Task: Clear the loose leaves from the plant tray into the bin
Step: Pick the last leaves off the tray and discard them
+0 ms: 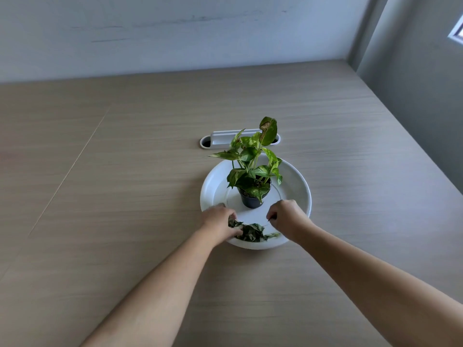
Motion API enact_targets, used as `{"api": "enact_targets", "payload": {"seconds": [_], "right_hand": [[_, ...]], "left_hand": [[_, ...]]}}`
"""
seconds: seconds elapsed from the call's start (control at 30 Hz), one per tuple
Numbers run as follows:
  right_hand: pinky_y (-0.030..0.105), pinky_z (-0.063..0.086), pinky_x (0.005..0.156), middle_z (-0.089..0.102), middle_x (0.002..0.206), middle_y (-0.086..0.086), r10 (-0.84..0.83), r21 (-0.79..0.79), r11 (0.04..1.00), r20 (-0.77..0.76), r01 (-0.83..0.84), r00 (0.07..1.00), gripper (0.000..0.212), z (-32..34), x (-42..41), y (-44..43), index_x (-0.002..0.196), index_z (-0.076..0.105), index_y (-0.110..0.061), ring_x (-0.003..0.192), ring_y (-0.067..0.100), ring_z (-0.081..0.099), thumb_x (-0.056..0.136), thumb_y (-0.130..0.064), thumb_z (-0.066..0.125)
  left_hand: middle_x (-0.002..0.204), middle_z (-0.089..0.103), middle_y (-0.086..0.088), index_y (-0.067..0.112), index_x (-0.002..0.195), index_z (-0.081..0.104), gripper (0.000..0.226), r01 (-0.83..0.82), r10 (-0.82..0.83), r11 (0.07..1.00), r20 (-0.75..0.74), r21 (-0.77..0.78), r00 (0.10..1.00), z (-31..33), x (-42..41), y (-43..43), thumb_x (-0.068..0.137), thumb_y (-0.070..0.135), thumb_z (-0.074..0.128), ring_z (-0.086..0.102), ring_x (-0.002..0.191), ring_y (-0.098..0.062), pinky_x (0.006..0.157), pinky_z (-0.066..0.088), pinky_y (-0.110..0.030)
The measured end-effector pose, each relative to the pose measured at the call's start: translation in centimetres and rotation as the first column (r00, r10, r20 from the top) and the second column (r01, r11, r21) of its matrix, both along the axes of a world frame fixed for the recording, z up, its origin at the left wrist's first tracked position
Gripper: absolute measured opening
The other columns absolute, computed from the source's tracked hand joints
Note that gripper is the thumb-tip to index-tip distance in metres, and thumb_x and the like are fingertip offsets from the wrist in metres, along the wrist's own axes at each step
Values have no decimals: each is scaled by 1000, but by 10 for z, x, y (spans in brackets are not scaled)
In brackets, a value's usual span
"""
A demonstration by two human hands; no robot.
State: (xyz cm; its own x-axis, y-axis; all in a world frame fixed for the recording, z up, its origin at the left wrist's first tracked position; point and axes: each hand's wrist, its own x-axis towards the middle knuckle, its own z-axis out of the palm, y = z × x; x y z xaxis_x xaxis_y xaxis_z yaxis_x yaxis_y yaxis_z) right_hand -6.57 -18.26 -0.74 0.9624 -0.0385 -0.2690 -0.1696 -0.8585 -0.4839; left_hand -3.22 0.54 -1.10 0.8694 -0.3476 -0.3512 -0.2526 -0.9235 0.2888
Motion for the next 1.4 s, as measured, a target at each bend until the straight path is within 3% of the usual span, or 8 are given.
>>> {"api": "enact_targets", "payload": {"seconds": [0.13, 0.23, 0.5, 0.8, 0.93, 1.13, 1.3, 1.4], "right_hand": [[36, 56, 80, 70, 102, 13, 112, -79, 989, -115, -122, 987, 27, -8, 1, 16, 96, 70, -1, 94, 29, 64, 78, -21, 70], [34, 50, 74, 65, 103, 12, 162, -147, 971, -168, -187, 972, 32, -16, 4, 20, 99, 67, -5, 94, 28, 61, 75, -26, 73], [29, 41, 66, 65, 100, 13, 150, -125, 979, -70, -158, 986, 24, -25, 1, 25, 93, 69, -6, 88, 30, 61, 77, 2, 54], [10, 39, 38, 58, 58, -7, -126, 127, 985, 48, 119, 991, 22, 13, -2, 22, 79, 75, -5, 47, 5, 46, 78, 4, 55], [20, 49, 53, 71, 72, 4, -209, 186, 962, 43, 198, 977, 16, 20, -8, 17, 78, 75, -9, 64, 15, 60, 78, 1, 62], [33, 57, 68, 68, 65, 5, -381, 318, 885, 77, 339, 921, 15, 36, -35, -13, 73, 75, -10, 69, 21, 65, 73, 2, 67], [13, 42, 43, 63, 59, 1, -508, 365, 821, 120, 438, 853, 19, 53, -85, -67, 65, 74, -17, 56, 14, 55, 71, 0, 67], [9, 31, 34, 60, 61, 2, -588, 384, 768, 107, 513, 802, 13, 66, -145, -120, 74, 74, -11, 48, 12, 46, 74, -1, 66]], "left_hand": [[108, 57, -1, 24, 95, 65, 31, 91, -89, 995, -40, 50, 995, -3, -1, -8, 73, 42, 76, 58, 97, -26, 80, 46, -31], [101, 55, -4, 17, 92, 66, 15, 105, -105, 994, 11, 28, 994, -9, 0, -14, 79, 10, 67, 59, 94, -31, 69, 41, -30], [98, 72, -9, 8, 87, 73, 10, 42, -45, 985, -18, -168, 999, -21, 9, -4, 80, 3, 67, 67, 92, -26, 81, 55, -32], [85, 75, -8, 6, 77, 75, 2, -226, 213, 876, -79, -425, 974, -1, 15, 16, 75, 6, 76, 63, 73, -10, 59, 45, -9], [76, 70, 0, 5, 76, 74, 4, -308, 287, 810, -121, -500, 950, 7, 8, 16, 74, 5, 77, 63, 71, -11, 60, 46, -10], [78, 73, -3, 14, 67, 71, 11, -402, 361, 709, -191, -579, 913, 20, -12, -1, 72, 9, 80, 67, 76, -14, 77, 54, -24], [67, 69, 2, 20, 63, 69, 18, -405, 324, 668, -246, -624, 914, 30, -53, -55, 70, 8, 80, 64, 66, -11, 64, 52, -15], [64, 68, 0, 21, 60, 68, 22, -332, 195, 685, -276, -649, 941, 39, -94, -116, 70, 4, 79, 63, 64, -15, 71, 55, -26]]}}
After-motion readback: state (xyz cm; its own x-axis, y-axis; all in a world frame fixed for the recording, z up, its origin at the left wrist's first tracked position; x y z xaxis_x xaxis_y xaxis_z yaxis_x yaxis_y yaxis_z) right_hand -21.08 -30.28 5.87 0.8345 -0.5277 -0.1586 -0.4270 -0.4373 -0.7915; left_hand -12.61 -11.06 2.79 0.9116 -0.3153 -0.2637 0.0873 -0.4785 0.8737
